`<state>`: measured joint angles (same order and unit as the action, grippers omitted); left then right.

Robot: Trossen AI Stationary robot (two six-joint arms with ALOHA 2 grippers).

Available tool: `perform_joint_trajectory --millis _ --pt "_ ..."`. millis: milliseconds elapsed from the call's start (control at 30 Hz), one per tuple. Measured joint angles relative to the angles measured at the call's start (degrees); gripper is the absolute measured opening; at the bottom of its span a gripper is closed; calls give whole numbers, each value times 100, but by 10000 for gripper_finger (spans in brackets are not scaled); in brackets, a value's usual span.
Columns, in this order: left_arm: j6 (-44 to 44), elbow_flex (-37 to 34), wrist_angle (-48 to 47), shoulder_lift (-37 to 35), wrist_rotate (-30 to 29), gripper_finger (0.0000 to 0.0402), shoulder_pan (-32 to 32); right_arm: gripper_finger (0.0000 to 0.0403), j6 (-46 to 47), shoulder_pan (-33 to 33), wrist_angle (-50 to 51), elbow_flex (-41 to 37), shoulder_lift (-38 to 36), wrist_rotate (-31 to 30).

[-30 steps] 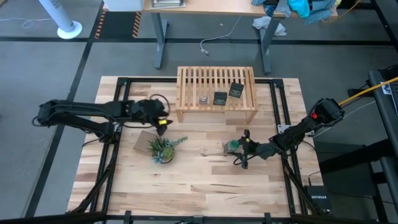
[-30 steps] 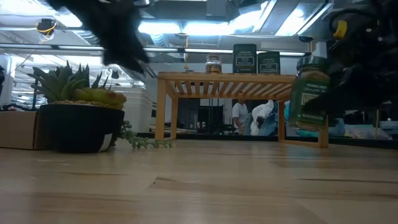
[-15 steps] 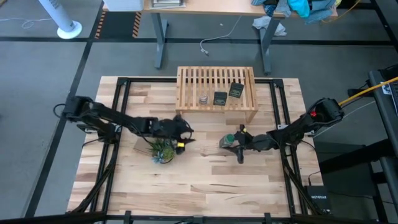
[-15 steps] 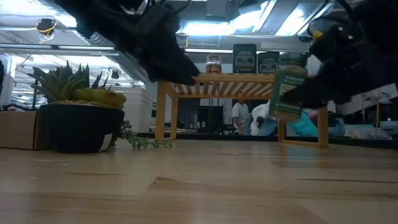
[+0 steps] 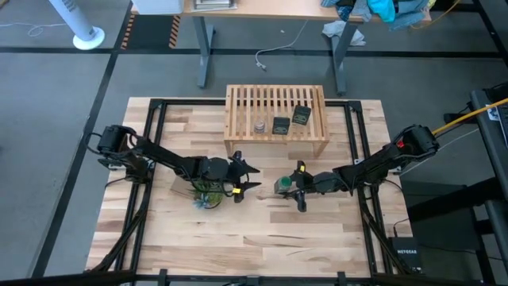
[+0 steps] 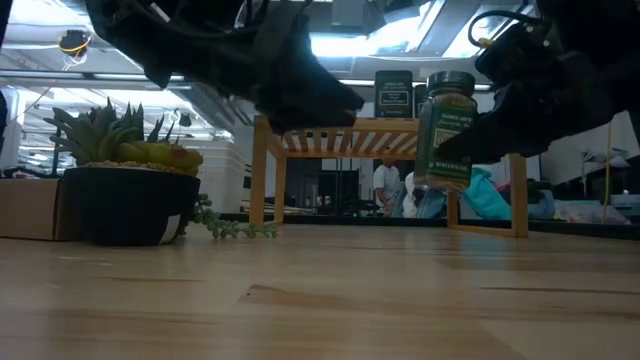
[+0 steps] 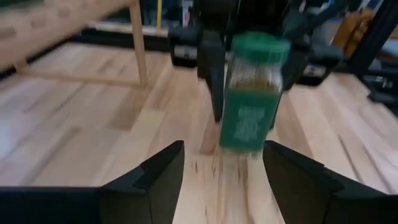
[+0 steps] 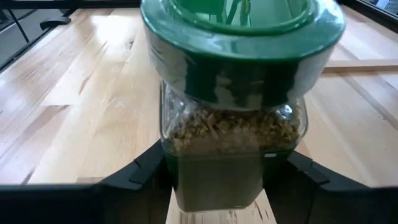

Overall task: Shelf spices
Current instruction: Put the green seasoning bottle on the shelf

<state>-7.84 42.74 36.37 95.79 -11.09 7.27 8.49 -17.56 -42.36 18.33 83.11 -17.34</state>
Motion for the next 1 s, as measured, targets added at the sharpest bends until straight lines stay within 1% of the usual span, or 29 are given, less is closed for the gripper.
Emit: perform_joint_trajectory --millis 233,433,533,667,833,1000 --pt "103 9 354 0 25 211 0 204 4 0 -86 4 2 0" --pt "94 102 377 71 59 211 22 204 -6 -2 -120 102 54 0" --pt "282 322 404 232 60 211 81 204 -147 -2 -128 281 265 35" --pt "528 572 358 459 72 211 142 204 -318 -2 -119 579 748 154" --pt "344 608 286 494 73 211 140 204 -349 -2 -109 779 1111 155" --pt "116 605 227 493 453 211 176 204 -466 25 -103 918 1178 201"
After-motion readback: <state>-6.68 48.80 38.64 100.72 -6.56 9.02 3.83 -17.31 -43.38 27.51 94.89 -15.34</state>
